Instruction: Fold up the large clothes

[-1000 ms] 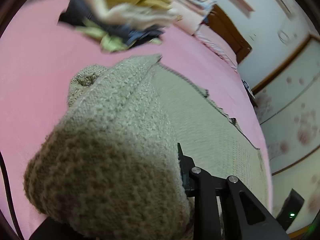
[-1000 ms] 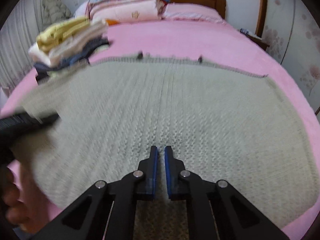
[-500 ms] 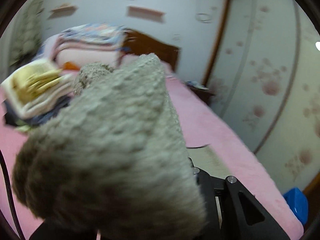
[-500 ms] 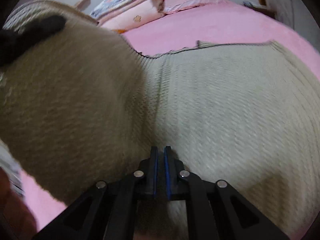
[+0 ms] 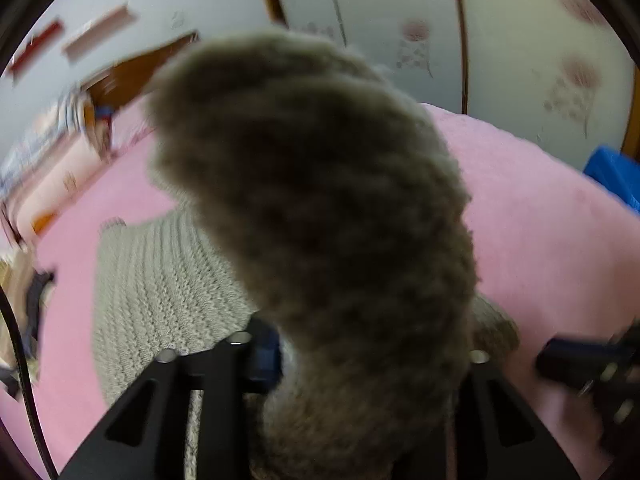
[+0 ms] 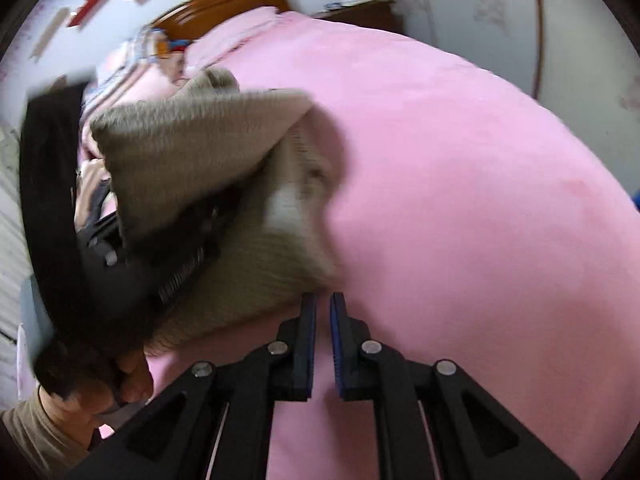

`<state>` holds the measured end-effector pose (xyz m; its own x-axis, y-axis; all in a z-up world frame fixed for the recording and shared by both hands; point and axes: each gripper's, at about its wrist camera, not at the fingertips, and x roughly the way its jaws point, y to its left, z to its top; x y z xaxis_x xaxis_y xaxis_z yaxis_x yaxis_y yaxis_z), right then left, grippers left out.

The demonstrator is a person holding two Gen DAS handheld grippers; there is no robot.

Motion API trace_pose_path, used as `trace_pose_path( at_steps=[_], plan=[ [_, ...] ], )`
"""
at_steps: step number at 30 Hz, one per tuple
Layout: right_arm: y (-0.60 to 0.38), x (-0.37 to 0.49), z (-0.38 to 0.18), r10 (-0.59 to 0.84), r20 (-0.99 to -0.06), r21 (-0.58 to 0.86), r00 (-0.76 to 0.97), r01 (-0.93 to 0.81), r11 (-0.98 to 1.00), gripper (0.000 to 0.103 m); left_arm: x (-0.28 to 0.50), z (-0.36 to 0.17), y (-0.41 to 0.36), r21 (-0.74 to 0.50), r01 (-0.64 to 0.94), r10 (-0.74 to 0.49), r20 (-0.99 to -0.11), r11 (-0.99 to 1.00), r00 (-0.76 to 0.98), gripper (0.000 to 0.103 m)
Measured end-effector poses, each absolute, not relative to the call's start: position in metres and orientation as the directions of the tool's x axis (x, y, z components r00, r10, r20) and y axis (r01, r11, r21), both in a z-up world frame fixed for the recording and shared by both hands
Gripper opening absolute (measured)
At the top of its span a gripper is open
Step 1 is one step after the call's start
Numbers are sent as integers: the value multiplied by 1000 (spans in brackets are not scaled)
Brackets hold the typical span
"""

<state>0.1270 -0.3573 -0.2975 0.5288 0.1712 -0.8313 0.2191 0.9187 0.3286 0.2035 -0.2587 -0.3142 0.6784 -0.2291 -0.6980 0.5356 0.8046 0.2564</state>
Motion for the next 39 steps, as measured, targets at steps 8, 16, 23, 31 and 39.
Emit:
trace_pose_path(
  at_steps=[8,16,23,31,39],
  plan=[
    [-370,139,-273,141,-830,330,540,270,904,18,179,-269,-212,36,564,-370,-720,825,587,82],
    [-384,177,-216,161,-748,367,644,199,909,64,192,-234,-98,-203,246,-315,-713,948,626,86],
    [-397,249,-217,328,-778,483,536,175,858,86,248,-296,-37,-360,-35,-307,-841,932,445,87],
    [-388,304,-278,423,-844,505,330,224,833,86,282,-321,-33,-481,-87,-415,-823,873,389,87],
    [-365,317,-295,434,-848,494,304,156,855,37,306,-310,-74,-372,29,-355,-856,928,375,86]
  ],
)
